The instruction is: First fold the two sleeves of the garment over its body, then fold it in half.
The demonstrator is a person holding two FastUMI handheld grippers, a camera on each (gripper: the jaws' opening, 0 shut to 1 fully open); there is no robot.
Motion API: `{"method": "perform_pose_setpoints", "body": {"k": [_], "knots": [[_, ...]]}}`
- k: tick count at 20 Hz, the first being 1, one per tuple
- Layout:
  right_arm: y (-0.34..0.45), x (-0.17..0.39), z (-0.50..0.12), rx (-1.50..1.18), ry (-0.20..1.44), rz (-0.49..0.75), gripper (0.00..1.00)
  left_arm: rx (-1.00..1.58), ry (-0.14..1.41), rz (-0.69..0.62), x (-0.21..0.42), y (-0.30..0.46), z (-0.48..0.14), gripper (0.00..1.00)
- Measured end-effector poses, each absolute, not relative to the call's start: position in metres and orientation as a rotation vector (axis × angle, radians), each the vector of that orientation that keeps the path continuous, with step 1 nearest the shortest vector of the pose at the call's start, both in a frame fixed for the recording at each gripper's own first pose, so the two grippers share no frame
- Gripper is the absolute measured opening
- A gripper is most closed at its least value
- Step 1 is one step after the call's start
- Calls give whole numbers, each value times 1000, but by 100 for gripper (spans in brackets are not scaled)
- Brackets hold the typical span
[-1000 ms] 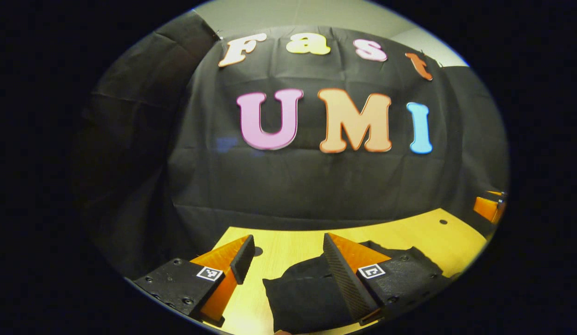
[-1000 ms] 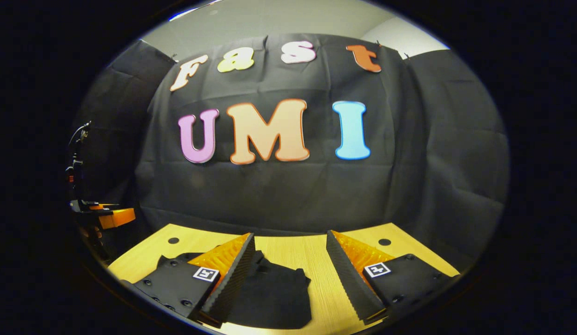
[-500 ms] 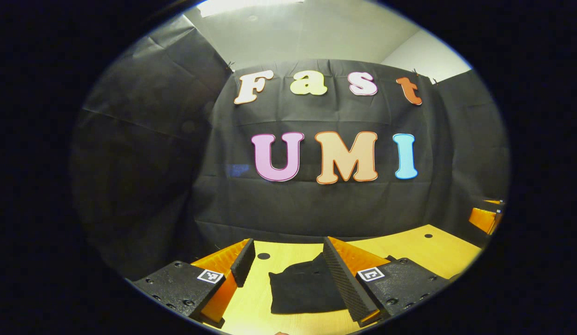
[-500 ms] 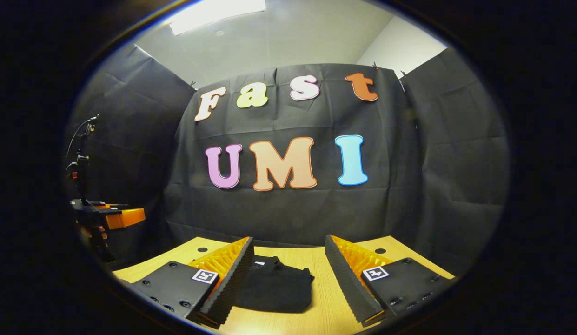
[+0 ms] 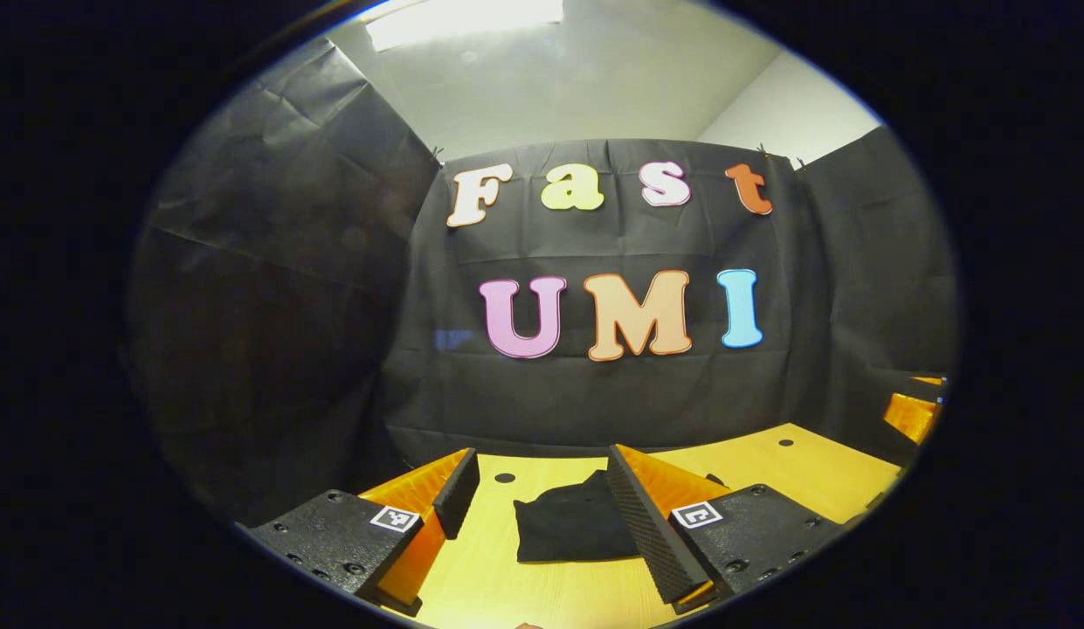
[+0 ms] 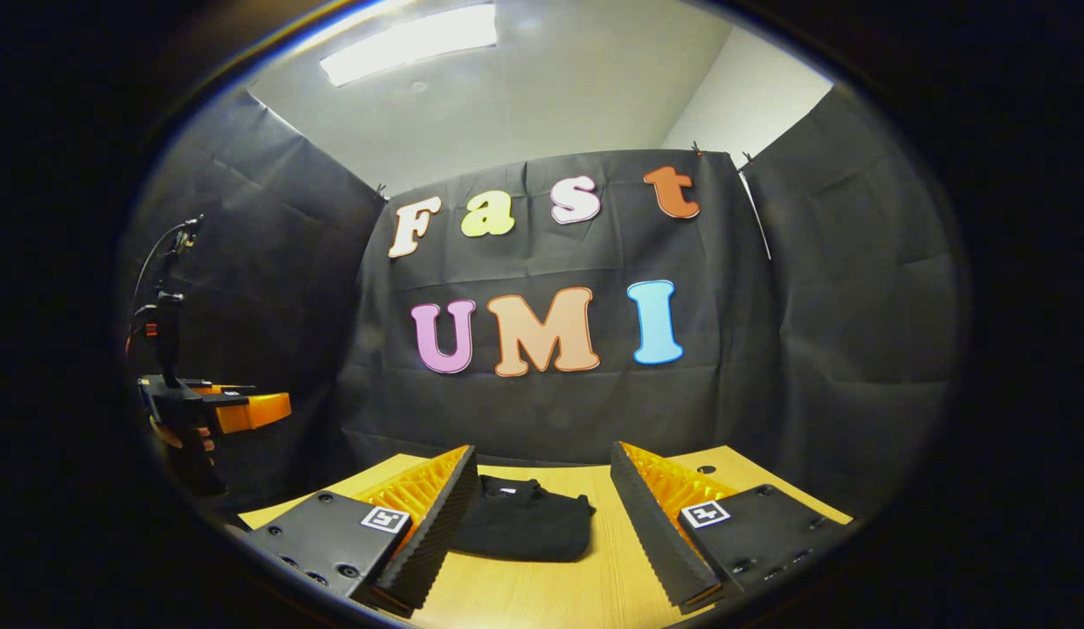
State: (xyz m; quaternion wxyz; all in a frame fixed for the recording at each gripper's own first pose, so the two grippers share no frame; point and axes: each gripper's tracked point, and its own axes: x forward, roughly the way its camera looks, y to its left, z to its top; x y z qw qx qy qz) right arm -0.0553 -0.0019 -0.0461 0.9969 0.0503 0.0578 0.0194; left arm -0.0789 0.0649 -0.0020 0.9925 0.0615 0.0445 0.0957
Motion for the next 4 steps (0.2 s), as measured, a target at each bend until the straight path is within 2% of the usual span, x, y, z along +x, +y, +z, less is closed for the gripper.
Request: {"method": "perform_pose_setpoints", "body": {"k": [1,2,4], "knots": [[-4,-59,-45,105,116,39,99,128,80,189,-82,60,2,92],[-4,-62,-44,111,116,39,94,130,74,187,-85,57,5,92],[-6,-65,-41,120,111,39,94,134,70,176,-87,51,8,92]]}}
